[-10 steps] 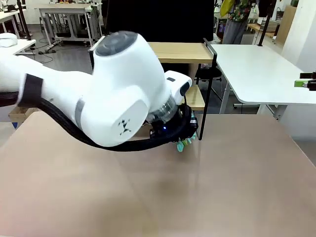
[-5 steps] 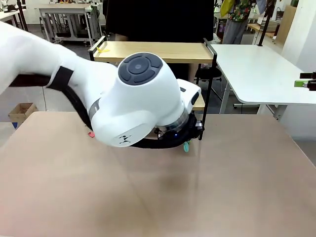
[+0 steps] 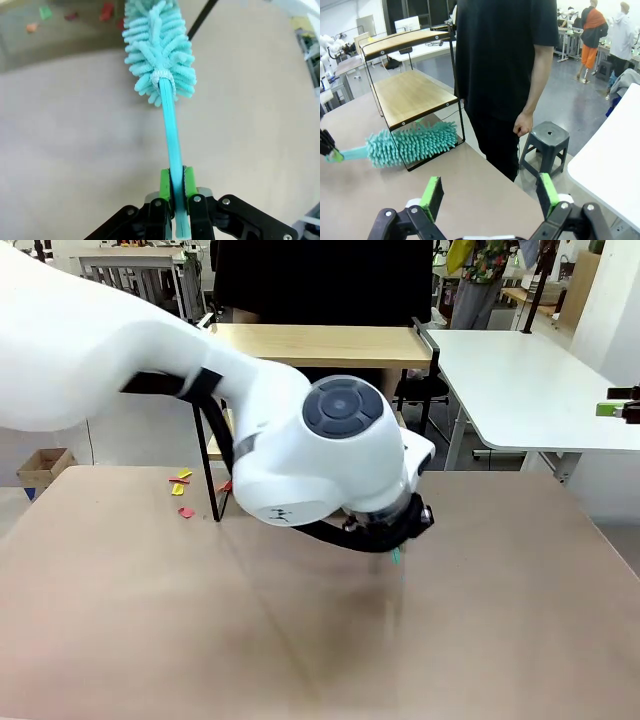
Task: Clean the shelf.
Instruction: Clean the specific section of the Shelf indicated by the human with the Duster.
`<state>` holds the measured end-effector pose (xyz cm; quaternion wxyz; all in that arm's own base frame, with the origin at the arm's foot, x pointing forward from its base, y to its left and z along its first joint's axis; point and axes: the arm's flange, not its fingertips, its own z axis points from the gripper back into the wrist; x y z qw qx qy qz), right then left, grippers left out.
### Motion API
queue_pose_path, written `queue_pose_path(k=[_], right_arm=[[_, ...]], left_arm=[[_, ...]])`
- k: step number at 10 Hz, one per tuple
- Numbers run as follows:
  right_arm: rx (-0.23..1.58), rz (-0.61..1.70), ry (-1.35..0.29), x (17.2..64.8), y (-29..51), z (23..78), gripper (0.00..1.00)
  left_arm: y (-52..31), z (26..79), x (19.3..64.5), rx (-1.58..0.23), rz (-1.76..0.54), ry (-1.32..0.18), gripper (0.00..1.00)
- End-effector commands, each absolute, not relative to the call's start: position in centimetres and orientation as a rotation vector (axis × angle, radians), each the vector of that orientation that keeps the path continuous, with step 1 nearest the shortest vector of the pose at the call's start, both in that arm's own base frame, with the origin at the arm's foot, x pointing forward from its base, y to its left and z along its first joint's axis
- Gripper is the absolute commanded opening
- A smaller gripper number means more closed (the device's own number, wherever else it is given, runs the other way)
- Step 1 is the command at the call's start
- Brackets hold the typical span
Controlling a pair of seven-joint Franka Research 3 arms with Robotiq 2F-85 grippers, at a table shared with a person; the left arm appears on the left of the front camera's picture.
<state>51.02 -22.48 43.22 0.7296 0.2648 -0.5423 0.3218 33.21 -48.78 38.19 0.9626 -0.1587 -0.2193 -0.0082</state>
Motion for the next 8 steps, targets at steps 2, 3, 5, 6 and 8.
queue_pose_path(k=[2,3,5,6,8], right_arm=[[0.583,0.713,-1.198,51.1,-22.3,43.4,1.00],[0.583,0.713,-1.198,51.1,-22.3,43.4,1.00],[0.583,0.713,-1.198,51.1,-22.3,43.4,1.00],[0.583,0.713,-1.198,51.1,-22.3,43.4,1.00],[0.583,0.713,-1.198,51.1,-22.3,43.4,1.00]], left_arm=[[-52.7,34.5,35.1,-0.303,0.026,-0.400,0.13],[-49.8,36.2,33.5,-0.299,-0.023,-0.411,0.13],[-49.8,36.2,33.5,-0.299,-0.023,-0.411,0.13],[-50.8,35.6,34.5,-0.303,-0.016,-0.384,0.13],[-47.6,35.9,36.2,-0.252,0.036,-0.371,0.13]])
